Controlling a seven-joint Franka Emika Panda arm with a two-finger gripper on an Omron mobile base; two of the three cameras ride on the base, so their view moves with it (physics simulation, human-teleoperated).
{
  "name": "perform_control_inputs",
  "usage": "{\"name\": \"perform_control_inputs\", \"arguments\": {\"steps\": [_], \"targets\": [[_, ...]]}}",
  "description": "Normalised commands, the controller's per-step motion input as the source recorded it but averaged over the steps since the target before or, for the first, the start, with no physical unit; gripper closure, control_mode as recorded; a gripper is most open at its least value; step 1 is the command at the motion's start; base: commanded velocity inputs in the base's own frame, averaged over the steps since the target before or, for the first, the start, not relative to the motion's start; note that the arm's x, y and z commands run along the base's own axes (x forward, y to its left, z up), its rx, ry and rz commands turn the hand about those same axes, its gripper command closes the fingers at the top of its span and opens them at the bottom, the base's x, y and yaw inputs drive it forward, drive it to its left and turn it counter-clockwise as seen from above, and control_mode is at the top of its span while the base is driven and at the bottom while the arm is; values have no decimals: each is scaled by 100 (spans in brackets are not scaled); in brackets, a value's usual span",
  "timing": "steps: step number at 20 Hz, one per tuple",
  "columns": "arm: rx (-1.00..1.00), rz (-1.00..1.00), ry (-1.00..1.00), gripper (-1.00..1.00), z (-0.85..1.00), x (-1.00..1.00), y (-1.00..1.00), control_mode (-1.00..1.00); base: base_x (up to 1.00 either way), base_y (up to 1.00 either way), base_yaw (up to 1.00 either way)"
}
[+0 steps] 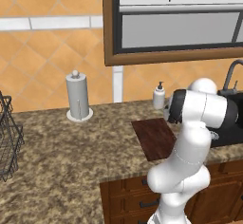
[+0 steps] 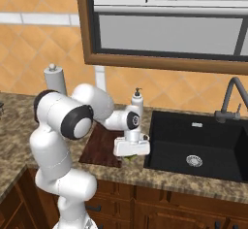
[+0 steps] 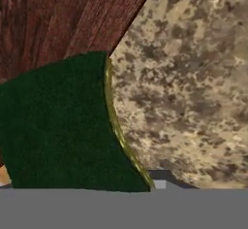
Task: Pick up the sponge from the counter and clean the cutting board by briefly scrubbing or pressing down on the cutting board. Once finished, release the sponge.
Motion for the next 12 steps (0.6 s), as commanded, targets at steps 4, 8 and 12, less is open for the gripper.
{"name": "perform_control_inputs", "arguments": {"steps": [4, 8, 12], "targets": [[7, 1, -24, 100, 66, -12, 28, -100, 0, 0, 0], [20, 12, -28, 100, 54, 11, 78, -100, 0, 0, 0], [5, 11, -35, 100, 4, 4, 89, -100, 0, 0, 0]]}}
